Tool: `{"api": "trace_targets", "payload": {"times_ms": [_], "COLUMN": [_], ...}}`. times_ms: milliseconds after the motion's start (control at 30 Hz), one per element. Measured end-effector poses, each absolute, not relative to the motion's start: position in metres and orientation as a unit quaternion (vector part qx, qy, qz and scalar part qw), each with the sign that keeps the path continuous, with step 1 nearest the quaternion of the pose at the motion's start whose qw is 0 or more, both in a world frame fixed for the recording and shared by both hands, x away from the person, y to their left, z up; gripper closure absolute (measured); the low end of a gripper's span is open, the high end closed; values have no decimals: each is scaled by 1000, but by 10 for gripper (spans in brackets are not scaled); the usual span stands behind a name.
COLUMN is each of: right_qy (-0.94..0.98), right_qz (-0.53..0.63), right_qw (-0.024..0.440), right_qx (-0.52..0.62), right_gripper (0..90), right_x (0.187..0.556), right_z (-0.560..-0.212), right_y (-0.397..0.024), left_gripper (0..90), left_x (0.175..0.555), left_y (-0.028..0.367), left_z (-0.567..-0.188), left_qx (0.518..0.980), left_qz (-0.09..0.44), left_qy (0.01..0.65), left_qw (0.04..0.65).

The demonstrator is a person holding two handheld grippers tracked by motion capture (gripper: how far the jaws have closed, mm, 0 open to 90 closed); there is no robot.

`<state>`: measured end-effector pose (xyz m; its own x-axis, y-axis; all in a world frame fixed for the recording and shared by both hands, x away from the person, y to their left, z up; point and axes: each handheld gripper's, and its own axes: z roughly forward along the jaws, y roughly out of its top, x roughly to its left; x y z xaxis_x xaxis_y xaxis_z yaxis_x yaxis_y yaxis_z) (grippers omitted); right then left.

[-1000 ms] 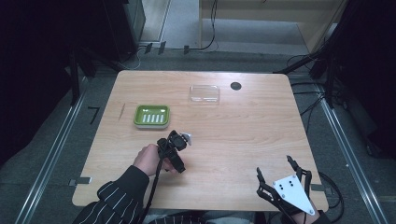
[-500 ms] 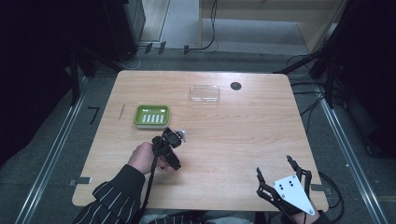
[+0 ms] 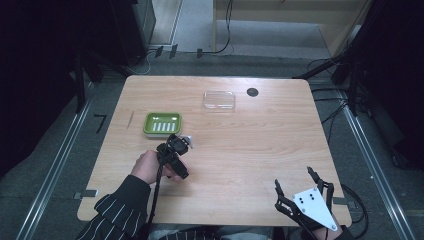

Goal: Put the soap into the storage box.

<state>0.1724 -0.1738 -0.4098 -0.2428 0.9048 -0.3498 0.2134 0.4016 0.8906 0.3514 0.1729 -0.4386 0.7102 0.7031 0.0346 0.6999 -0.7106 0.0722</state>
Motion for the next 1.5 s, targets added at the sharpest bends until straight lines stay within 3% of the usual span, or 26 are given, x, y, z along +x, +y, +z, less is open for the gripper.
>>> {"api": "trace_targets", "payload": {"times_ms": [1500], "right_qy": [696], "right_qz": [371], "right_qw": [466], "right_qx": [401], "right_gripper": [130], "right_x": [172], "right_z": [-410], "right_y": [-174], "left_gripper": [137], "left_x": [376], "left_y": [226], "left_z": [-426], "left_qx": [892], "left_qz": [38], "left_qy": [449], "left_qw": [37]}}
